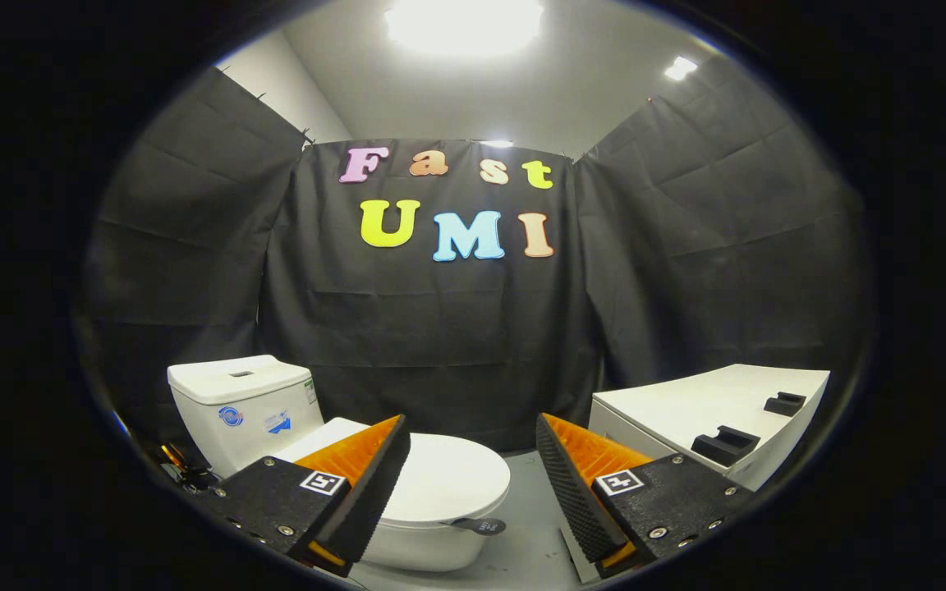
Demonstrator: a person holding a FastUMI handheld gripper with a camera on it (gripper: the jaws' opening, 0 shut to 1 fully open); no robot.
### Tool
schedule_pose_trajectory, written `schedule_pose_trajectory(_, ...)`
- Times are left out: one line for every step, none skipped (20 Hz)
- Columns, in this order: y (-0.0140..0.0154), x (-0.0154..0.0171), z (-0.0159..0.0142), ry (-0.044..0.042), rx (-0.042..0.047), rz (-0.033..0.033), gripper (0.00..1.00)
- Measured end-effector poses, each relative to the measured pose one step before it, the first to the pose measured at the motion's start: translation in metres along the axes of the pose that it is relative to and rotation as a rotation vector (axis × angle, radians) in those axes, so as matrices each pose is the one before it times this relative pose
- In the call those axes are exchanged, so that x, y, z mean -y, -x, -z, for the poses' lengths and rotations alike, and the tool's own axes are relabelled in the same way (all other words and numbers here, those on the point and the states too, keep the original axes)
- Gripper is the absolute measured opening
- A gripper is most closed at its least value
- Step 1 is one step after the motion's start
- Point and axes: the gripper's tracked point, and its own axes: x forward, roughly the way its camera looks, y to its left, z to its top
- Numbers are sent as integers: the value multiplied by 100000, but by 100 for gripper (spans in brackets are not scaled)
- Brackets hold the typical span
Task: Open the toilet lid.
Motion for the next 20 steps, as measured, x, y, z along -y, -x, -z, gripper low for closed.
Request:
schedule_pose_trajectory(-22,-46,6,176,-29,-70,95)
schedule_pose_trajectory(-17,-4,12,174,36,-72,95)
schedule_pose_trajectory(0,-38,-118,-36,256,-100,95)
schedule_pose_trajectory(-68,-100,-95,-154,231,-124,95)
schedule_pose_trajectory(-13,-79,-115,-99,142,-60,95)
schedule_pose_trajectory(-102,-6,61,80,101,39,95)
schedule_pose_trajectory(-53,-38,-54,70,156,101,95)
schedule_pose_trajectory(-71,-51,29,-288,-29,73,95)
schedule_pose_trajectory(-170,-49,-54,-529,44,-113,95)
schedule_pose_trajectory(-94,-251,15,-1151,204,-711,95)
schedule_pose_trajectory(-204,-313,-22,-1639,155,-834,95)
schedule_pose_trajectory(-253,-109,229,-1902,-99,-567,95)
schedule_pose_trajectory(-308,-84,122,-1771,-191,-172,95)
schedule_pose_trajectory(-194,-95,258,-1438,-344,-97,95)
schedule_pose_trajectory(-225,-4,269,-908,-510,145,95)
schedule_pose_trajectory(-190,2,424,-704,-630,288,95)
schedule_pose_trajectory(-232,-21,347,-968,-736,69,95)
schedule_pose_trajectory(-375,-112,380,-1579,-800,-133,95)
schedule_pose_trajectory(-239,-71,280,-1880,-403,-78,95)
schedule_pose_trajectory(-235,-11,524,-2507,-680,59,94)
